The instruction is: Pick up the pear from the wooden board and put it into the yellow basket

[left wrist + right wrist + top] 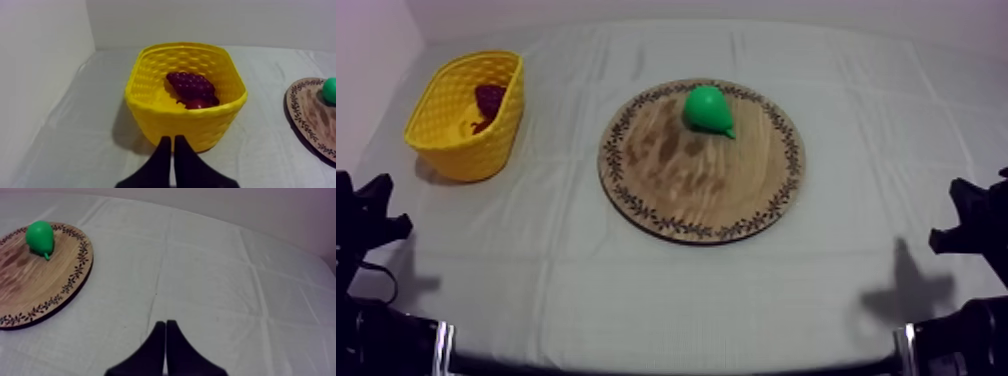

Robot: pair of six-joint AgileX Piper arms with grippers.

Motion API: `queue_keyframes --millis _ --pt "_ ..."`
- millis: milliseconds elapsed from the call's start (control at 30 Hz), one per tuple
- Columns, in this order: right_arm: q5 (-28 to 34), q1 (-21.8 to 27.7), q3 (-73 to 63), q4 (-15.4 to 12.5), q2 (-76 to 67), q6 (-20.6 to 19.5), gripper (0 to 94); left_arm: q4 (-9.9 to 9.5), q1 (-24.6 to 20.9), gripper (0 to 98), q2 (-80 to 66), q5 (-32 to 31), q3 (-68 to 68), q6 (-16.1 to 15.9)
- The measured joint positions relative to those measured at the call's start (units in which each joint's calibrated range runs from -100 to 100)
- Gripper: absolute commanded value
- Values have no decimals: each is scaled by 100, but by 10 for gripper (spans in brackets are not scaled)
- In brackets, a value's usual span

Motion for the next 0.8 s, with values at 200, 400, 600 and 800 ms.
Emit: queue_keyframes --millis 200,400,600,800 --pt "9 0 0 0 0 0 5 0 5 0 0 0 0 -64" --pt "9 0 0 0 0 0 5 7 5 0 0 7 -7 -84" --pt "2 0 0 0 0 0 5 0 7 0 0 32 -6 -97" --pt "2 0 0 0 0 0 5 4 7 0 0 32 -11 -109"
